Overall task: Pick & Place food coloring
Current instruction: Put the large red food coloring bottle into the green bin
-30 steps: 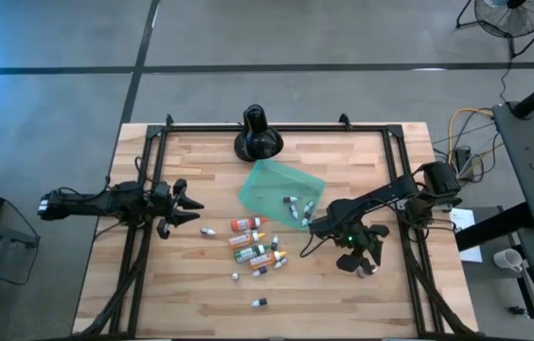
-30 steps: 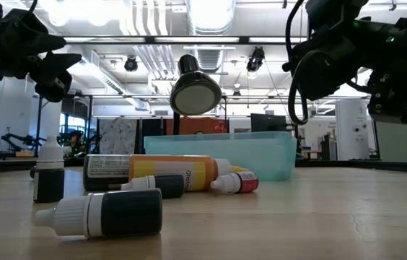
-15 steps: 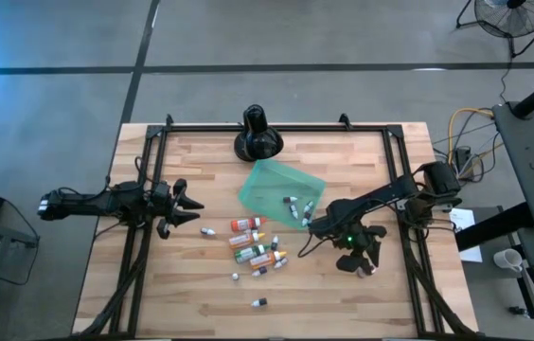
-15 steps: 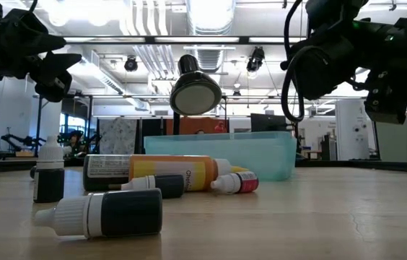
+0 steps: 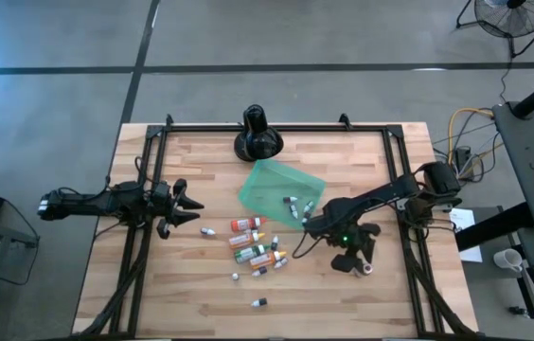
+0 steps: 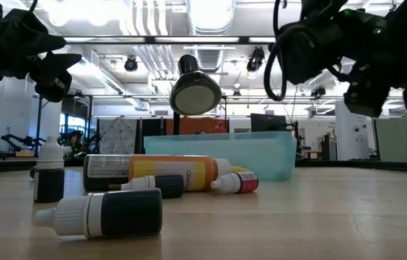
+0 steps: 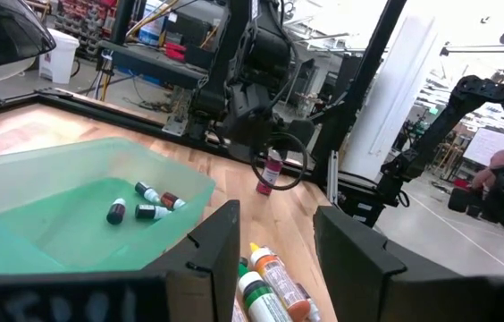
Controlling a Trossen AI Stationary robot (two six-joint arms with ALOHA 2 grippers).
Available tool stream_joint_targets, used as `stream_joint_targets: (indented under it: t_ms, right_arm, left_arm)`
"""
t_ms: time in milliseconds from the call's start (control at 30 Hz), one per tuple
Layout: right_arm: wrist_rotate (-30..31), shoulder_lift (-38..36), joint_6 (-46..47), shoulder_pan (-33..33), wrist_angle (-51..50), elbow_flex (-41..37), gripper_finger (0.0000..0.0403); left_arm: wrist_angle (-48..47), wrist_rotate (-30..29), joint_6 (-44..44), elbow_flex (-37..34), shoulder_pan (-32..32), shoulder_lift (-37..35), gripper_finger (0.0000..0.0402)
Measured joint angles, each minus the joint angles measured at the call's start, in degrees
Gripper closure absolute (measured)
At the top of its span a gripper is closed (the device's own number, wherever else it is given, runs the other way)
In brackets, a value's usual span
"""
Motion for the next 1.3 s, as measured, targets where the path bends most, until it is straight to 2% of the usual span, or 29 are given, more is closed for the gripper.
stream_joint_targets:
  t_ms: [367,700,1300]
  right_arm:
    - [4.1,0.0,0.14,0.0,-0.24,0.22,0.0138]
    - [8.69,0.0,-1.19,0.0,-0.24,0.28,0.0104]
    - [30.03,-1.37,-4.29,0.1,-0.37,10.07,0.0096]
  left_arm:
    - [-0.01,-0.01,-0.01,-0.01,-0.04,0.0,0.0284]
    - [0.0,0.0,0.01,0.01,-0.04,0.0,0.0284]
    - [0.0,-0.01,0.0,-0.01,0.02,0.0,0.0284]
